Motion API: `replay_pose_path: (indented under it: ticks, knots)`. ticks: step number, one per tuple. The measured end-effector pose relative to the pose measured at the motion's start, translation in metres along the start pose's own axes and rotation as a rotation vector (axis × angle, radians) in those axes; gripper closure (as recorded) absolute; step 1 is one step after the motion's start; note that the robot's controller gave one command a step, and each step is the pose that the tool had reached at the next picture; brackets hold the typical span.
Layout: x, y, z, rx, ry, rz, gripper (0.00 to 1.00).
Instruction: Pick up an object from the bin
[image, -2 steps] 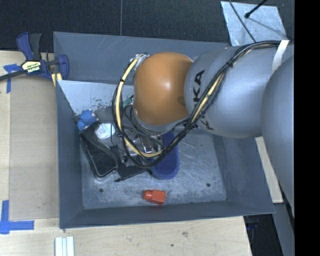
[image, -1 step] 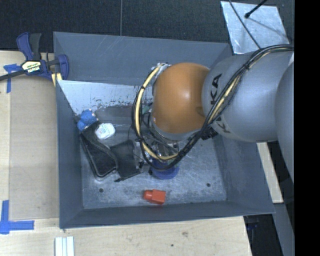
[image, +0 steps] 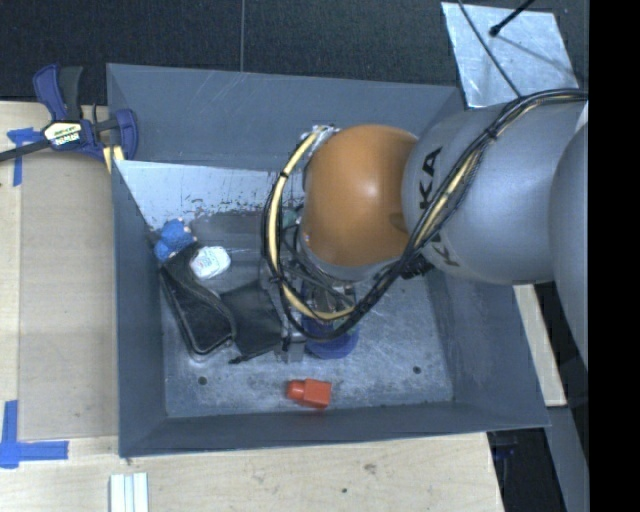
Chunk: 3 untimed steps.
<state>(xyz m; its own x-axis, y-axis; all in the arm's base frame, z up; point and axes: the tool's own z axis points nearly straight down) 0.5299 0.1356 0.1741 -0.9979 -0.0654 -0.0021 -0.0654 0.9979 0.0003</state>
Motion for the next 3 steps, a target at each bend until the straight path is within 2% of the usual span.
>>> replay_pose_path:
  ticks: [1, 2, 3]
  knots:
    - [-0.013, -0.012, 0.108, 0.001, 0.005, 0.115, 0.0]
    - [-0.015, -0.011, 0.103, -0.001, -0.003, 0.116, 1.0]
    - [-0.042, -0.022, -0.019, -0.001, -0.01, 0.105, 1.0]
